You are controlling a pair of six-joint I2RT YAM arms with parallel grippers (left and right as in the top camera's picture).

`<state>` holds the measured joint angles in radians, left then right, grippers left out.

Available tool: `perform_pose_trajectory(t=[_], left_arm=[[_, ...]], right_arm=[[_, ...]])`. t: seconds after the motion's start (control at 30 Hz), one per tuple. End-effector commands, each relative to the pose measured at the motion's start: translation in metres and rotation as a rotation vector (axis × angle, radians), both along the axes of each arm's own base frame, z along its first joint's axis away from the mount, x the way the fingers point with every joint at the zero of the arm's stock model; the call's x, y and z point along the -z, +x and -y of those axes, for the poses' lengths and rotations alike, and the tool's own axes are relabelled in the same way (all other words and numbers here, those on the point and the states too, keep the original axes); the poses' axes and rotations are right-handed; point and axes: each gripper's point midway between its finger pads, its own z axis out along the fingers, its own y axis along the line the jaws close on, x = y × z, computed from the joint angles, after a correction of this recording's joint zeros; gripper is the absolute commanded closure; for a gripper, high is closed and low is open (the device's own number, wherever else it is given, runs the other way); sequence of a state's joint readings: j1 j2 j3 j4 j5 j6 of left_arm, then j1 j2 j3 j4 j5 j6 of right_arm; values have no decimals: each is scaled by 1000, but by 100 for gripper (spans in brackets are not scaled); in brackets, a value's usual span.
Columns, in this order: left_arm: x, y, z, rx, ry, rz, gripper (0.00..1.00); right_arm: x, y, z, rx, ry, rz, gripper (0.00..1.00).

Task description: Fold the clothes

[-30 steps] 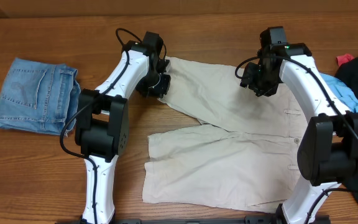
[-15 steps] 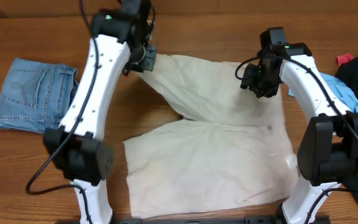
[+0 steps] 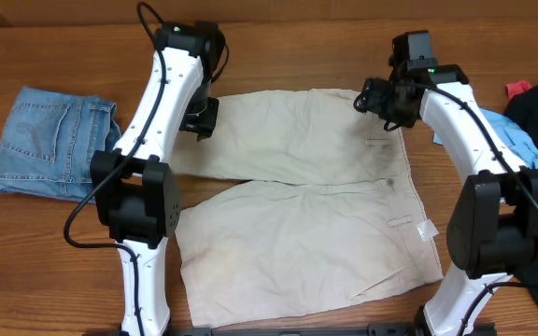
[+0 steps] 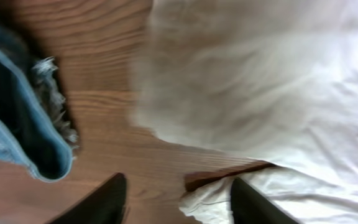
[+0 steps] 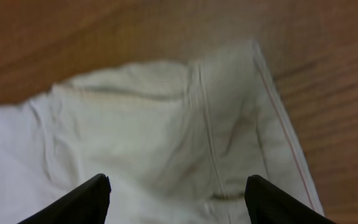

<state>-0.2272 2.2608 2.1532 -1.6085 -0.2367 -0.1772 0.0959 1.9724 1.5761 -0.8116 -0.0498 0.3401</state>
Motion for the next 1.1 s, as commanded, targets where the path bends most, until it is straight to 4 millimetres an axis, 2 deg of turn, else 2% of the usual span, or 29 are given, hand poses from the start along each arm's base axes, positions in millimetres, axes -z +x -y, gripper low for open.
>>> perform_pose_trajectory(t=[0.0, 0.03, 0.1, 0.17, 0.23, 0.27, 0.3, 0.33, 0.37, 0.47, 0.57, 0.6, 0.63, 0.7, 0.73, 0.8, 0.87, 0.9, 0.97, 1.0, 1.07], left_arm=[[-20, 4, -17, -59, 34, 66, 37], [-22, 4, -18, -67, 25, 70, 37], [-27, 4, -22, -94, -12, 81, 38], [-28, 4, -23, -115, -48, 82, 38], [-28, 5, -20, -131, -92, 86, 40], [-29, 7, -18, -139, -119, 93, 42], [-29, 9, -17, -141, -140, 100, 45], [-30, 13, -13, -136, -174, 115, 48], [-32, 19, -8, -116, -222, 135, 52], [-39, 28, 5, -69, -321, 176, 58], [-48, 35, 12, -22, -377, 217, 60], [-50, 40, 14, -11, -388, 240, 60], [-51, 46, 17, -7, -402, 261, 59], [-53, 53, 22, 1, -433, 290, 59], [-55, 59, 26, 8, -451, 314, 59], [-57, 66, 29, 16, -473, 342, 54], [-59, 69, 32, 21, -486, 356, 51], [-59, 69, 34, 23, -486, 353, 48], [-58, 66, 34, 23, -485, 341, 46], [-57, 63, 33, 19, -483, 329, 44], [-56, 59, 34, 16, -485, 311, 44]], right_arm=[[27, 16, 15, 37, -78, 2, 27], [33, 18, 16, 41, -84, 0, 27], [62, 24, 30, 72, -135, -21, 27], [74, 29, 38, 87, -129, -21, 28], [80, 35, 39, 82, -102, -11, 36], [79, 39, 34, 49, -64, 4, 45], [78, 41, 30, 27, -39, 15, 61], [73, 46, 24, -13, -3, 40, 91], [65, 51, 22, -37, 19, 69, 96], [25, 67, 36, -12, 32, 162, 96], [-40, 82, 57, -1, 53, 316, 96], [-69, 87, 65, 1, 69, 398, 96], [-85, 89, 71, 6, 73, 440, 96], [-91, 90, 75, 10, 73, 459, 96], [-87, 90, 75, 12, 72, 452, 96], [-72, 91, 80, 28, 54, 424, 96], [-55, 91, 93, 77, -8, 386, 96], [-36, 88, 110, 152, -68, 338, 92], [-22, 84, 122, 185, -114, 297, 34], [-17, 77, 131, 209, -143, 265, 17], [-12, 66, 145, 240, -171, 221, 10]])
